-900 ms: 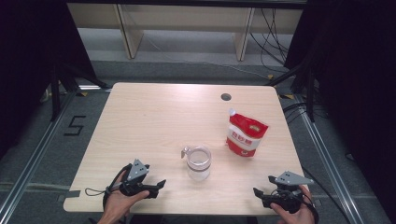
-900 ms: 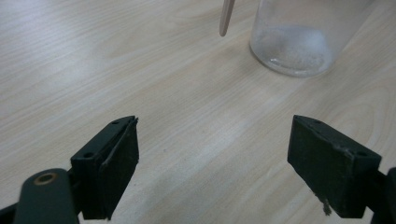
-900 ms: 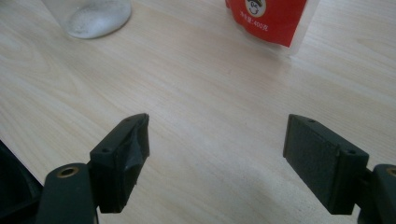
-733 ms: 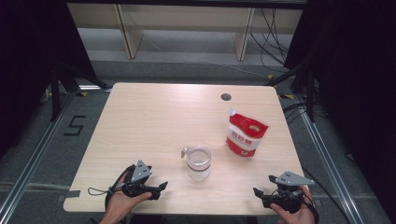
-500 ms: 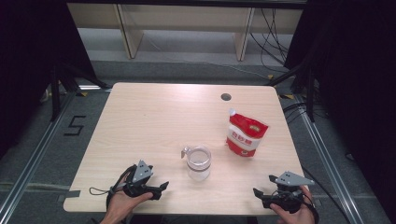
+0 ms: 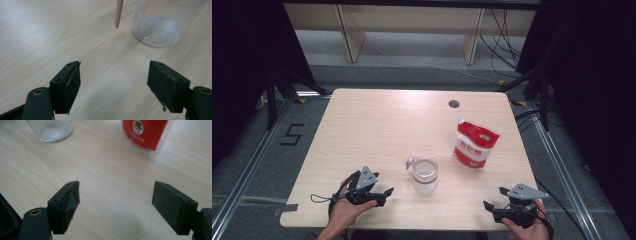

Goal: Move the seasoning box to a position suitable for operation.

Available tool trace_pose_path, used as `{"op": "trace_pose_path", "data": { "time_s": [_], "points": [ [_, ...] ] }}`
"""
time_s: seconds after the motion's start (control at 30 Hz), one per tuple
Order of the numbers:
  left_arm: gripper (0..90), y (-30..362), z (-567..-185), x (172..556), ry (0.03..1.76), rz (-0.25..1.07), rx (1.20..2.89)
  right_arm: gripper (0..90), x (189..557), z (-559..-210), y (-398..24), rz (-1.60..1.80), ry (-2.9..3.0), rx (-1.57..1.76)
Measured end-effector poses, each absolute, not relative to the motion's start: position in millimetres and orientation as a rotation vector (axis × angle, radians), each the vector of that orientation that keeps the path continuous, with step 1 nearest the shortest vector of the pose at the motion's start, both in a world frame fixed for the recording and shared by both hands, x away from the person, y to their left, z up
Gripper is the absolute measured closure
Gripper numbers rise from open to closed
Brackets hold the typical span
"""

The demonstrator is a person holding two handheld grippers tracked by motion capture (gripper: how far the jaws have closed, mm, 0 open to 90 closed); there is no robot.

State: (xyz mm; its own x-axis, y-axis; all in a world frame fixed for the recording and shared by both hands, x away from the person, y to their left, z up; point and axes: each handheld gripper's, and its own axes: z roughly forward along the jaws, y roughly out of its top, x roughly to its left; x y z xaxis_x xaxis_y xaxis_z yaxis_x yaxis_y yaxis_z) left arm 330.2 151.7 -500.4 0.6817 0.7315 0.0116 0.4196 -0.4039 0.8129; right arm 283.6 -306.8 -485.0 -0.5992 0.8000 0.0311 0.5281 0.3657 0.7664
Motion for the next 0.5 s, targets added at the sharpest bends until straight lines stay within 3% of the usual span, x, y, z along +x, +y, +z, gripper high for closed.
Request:
{"op": "trace_pose_path", "data": {
  "time_s": [0.5],
  "points": [
    [33.1,145.8,-494.2,349.2,0.826,0.47,2.057,25.0,282.0,-484.8,-306.9,1.12,2.27,1.19]
  ]
}}
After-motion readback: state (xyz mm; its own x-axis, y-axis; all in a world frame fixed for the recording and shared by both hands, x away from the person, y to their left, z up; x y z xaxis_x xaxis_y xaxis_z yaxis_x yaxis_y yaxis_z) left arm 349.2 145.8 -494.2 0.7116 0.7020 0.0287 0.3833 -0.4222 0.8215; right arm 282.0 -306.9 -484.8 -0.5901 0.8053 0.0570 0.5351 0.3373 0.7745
